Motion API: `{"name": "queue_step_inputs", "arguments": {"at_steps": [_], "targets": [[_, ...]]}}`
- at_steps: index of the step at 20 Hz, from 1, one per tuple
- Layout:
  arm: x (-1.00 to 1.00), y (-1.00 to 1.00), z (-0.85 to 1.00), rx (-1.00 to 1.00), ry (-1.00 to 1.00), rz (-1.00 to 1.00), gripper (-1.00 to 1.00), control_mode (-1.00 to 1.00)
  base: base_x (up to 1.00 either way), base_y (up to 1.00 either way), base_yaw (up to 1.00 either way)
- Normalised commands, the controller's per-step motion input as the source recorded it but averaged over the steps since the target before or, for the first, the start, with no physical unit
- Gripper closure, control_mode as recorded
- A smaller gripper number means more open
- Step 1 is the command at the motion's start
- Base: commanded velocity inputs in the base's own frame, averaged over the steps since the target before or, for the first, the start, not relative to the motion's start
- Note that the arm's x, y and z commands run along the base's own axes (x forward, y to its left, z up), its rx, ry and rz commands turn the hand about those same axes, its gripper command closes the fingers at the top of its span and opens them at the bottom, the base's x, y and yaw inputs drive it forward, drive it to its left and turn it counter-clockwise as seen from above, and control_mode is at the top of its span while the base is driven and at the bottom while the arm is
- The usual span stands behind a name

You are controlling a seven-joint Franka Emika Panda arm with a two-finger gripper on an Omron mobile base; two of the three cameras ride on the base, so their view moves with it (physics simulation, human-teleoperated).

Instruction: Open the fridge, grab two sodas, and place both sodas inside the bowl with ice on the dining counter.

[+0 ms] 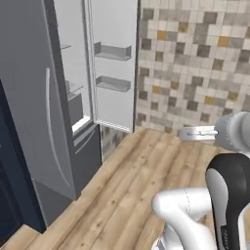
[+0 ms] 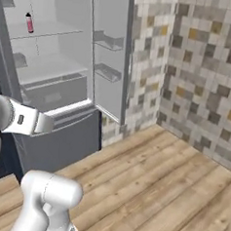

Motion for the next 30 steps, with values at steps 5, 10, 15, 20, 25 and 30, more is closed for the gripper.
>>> {"name": "queue_step_inputs", "arguments": {"at_steps": [5,10,15,20,25,30], "targets": [[0.00,0.00,0.00,0.00,0.00,0.00,-1.00,1.00,0.95,-0.28,0.45],[0.00,0.00,0.00,0.00,0.00,0.00,-1.00,1.00,0.97,-0.25,0.46],[0.00,0.00,0.00,0.00,0.00,0.00,-1.00,1.00,1.00,-0.13,0.46],[0.00,0.00,0.00,0.00,0.00,0.00,-1.00,1.00,0.99,-0.08,0.47],[0.00,0.00,0.00,0.00,0.00,0.00,-1.00,1.00,0.84,-0.30,0.46],[0.00,0.00,0.00,0.00,0.00,0.00,-1.00,1.00,0.84,-0.25,0.44]]}}
